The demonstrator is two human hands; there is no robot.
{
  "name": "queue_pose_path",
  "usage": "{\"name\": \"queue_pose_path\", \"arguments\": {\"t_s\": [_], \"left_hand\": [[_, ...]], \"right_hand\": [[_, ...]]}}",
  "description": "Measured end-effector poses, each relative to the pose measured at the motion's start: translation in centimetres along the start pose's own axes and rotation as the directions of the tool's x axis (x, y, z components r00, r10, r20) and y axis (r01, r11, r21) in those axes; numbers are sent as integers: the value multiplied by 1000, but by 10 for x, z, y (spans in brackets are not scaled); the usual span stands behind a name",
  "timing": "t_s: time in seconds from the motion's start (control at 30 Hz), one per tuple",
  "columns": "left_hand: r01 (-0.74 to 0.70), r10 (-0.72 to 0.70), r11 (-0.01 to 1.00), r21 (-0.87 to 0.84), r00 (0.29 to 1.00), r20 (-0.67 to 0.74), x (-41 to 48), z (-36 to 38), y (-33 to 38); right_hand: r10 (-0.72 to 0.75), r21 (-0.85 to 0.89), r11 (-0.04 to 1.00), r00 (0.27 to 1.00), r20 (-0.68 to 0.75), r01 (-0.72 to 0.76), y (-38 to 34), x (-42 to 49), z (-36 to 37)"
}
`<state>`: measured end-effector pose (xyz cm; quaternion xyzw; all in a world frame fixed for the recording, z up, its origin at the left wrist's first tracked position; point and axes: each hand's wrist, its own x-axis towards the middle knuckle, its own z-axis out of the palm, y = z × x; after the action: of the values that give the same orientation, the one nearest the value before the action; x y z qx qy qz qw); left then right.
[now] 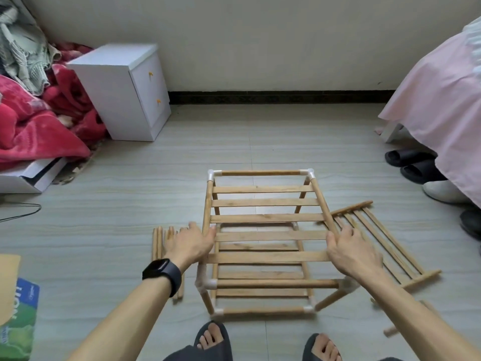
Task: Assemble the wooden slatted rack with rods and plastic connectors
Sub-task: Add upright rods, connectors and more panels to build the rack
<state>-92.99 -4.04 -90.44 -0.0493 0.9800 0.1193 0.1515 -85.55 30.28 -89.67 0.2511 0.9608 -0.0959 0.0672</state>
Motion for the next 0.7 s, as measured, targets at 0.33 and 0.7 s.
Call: {"name": "queue_pose_path", "arguments": {"t_s": [0.33,0.7], "left_hand": [[-258,264,964,54,945,-192,110,-24,59],[-291,287,957,21,929,-233,130,5,55]], "right_hand": [[-311,99,945,950,-17,311,-78,129,-20],[-230,-97,968,973,24,231,-75,159,12]]}}
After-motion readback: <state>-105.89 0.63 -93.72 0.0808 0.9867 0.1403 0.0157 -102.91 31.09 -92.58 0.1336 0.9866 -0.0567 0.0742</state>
